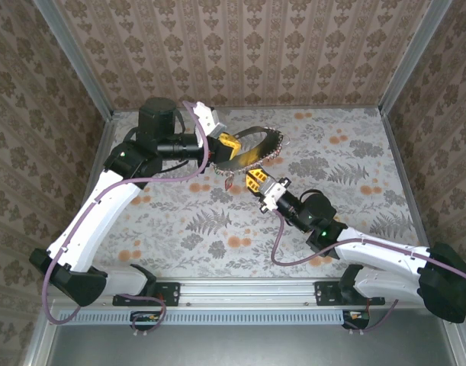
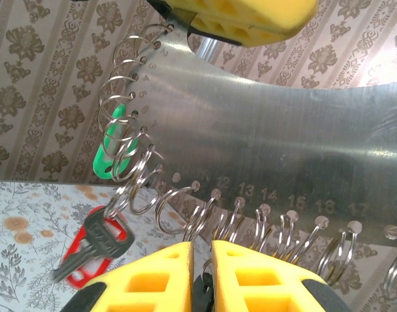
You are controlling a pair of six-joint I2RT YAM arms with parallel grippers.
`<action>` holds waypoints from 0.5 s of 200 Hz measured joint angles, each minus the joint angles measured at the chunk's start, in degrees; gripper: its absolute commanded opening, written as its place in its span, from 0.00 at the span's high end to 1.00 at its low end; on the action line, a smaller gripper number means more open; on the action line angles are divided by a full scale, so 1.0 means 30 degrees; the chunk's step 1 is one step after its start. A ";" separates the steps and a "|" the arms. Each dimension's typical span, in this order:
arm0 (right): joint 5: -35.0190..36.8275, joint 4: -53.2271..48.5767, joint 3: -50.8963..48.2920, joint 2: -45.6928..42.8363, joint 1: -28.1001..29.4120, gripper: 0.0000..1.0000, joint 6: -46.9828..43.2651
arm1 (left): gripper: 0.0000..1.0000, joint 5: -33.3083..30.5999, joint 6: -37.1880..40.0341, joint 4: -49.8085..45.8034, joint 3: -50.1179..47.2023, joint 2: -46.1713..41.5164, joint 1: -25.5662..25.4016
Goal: Put the keys on the keyring
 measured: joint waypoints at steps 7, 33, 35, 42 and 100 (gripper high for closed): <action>0.0007 -0.0087 -0.0007 0.0000 0.0007 0.83 0.0000 | 1.00 0.0000 0.0000 0.0000 0.0000 0.0000 0.0000; 0.0080 -0.0233 -0.0168 -0.0073 0.0022 0.83 0.0000 | 1.00 -0.0015 0.0000 0.0000 0.0000 0.0000 0.0000; 0.0087 -0.0248 -0.0175 -0.0087 0.0022 0.83 0.0000 | 1.00 -0.0015 0.0000 0.0000 0.0000 0.0000 0.0000; 0.0131 -0.0270 -0.0226 -0.0168 0.0022 0.83 -0.0007 | 1.00 -0.0022 0.0000 0.0000 0.0000 0.0000 0.0000; 0.0197 -0.0255 -0.0357 -0.0641 0.0022 0.84 -0.0204 | 1.00 -0.0160 0.0000 0.0007 0.0000 0.0000 0.0000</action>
